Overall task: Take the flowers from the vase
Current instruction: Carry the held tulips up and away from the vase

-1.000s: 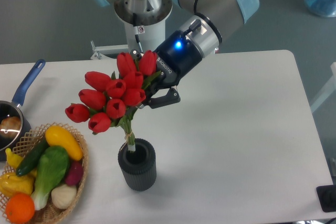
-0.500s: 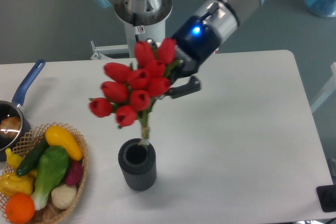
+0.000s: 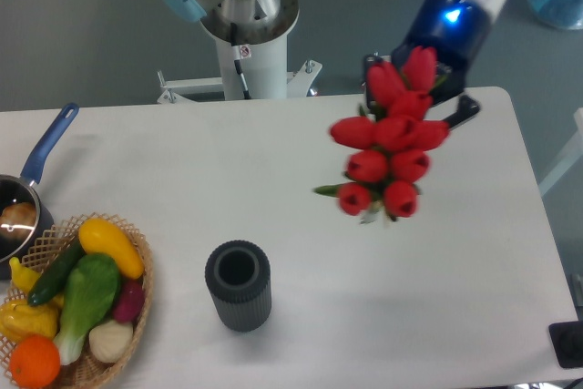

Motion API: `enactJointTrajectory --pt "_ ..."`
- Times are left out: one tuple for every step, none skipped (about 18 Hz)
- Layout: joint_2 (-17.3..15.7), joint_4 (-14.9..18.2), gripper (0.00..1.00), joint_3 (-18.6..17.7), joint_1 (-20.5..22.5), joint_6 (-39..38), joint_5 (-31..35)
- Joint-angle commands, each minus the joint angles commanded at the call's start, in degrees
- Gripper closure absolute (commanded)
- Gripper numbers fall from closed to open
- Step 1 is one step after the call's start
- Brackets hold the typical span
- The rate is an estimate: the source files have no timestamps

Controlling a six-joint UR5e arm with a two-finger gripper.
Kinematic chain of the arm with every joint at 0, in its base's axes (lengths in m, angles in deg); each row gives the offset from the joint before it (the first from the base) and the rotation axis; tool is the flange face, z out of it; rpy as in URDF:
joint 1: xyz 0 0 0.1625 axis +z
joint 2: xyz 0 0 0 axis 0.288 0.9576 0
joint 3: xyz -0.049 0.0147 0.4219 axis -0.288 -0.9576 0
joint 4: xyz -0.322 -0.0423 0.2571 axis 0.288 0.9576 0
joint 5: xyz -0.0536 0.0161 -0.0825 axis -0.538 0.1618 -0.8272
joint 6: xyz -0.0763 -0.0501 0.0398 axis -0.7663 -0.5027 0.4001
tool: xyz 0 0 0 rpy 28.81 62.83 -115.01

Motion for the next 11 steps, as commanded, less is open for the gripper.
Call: enactJointTrajectory --pt "-0.4 0.1 0.76 -0.2 0.3 0.6 3.9" --pt "-0.8 0.1 0.75 -0.5 0.6 1.1 7.5" --pt "-1.1 0.2 0.76 -1.0 1.1 1.8 10.5" --pt "-1.1 0.2 0.76 -1.0 1.1 3.2 12.8" --pt "-1.1 0.2 0.76 -1.0 1.6 6.0 15.2" --pt "-1.1 0.3 0.76 -1.0 2.2 8.5 17.8" --pt "-1.2 0.6 0.75 -1.1 2.3 9.9 20.2" --pt "-1.2 1.0 0.75 -1.3 2.4 10.5 22.5" --pt "-1.1 1.7 0.75 -1.3 2.5 10.8 24.4" --pt "-1.1 2.5 0.76 -1.3 2.6 11.8 26.3" --pt "-1.1 3.7 0.76 -1.1 2.7 13.9 28.7"
